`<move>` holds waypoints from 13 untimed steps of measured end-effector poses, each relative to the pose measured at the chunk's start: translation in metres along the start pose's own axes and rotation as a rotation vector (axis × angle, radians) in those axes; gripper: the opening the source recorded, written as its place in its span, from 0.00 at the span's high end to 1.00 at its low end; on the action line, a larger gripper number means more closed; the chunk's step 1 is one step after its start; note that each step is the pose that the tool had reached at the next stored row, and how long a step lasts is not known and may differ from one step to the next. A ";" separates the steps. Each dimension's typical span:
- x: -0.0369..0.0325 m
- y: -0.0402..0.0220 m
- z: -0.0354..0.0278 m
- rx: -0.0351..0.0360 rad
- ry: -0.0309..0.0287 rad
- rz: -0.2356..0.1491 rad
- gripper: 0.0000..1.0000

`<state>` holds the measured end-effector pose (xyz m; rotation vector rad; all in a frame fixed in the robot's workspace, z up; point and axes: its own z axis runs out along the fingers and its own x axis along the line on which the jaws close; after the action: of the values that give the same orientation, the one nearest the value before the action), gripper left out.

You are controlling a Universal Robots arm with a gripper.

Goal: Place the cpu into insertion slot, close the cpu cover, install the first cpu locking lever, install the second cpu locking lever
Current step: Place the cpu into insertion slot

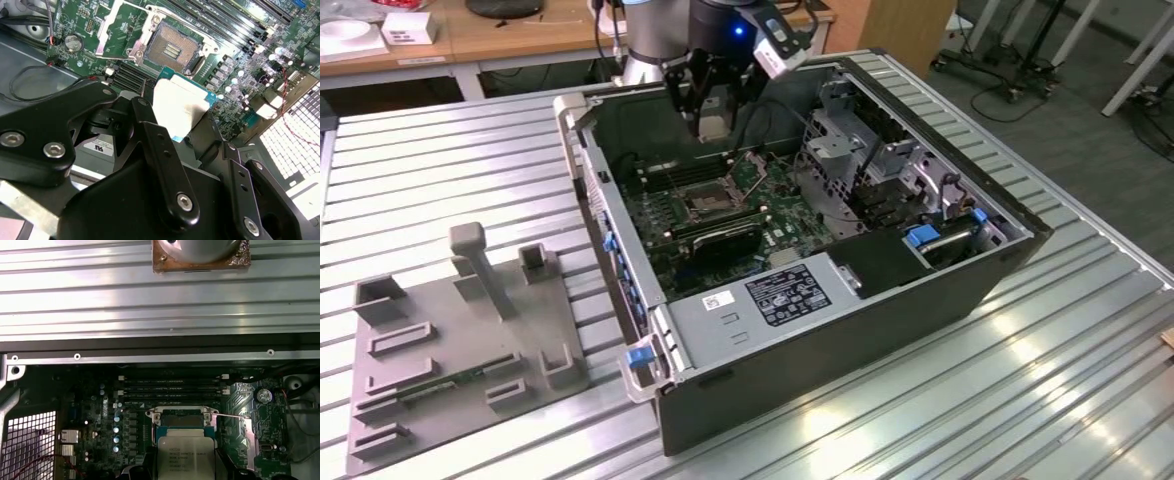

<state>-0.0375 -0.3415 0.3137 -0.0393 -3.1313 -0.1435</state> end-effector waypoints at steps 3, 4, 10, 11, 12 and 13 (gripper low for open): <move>0.0000 -0.0001 0.0007 0.0002 0.0000 0.000 0.46; 0.0000 -0.0001 0.0007 0.0003 0.0001 0.000 0.46; 0.0000 -0.0001 0.0012 -0.0001 -0.0001 0.000 0.46; 0.0000 -0.0001 0.0017 -0.0004 -0.0002 0.000 0.46; 0.0000 -0.0002 0.0023 -0.0002 -0.0001 0.000 0.46; 0.0000 -0.0003 0.0030 0.0000 0.0000 0.000 0.46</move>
<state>-0.0375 -0.3415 0.3107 -0.0393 -3.1313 -0.1436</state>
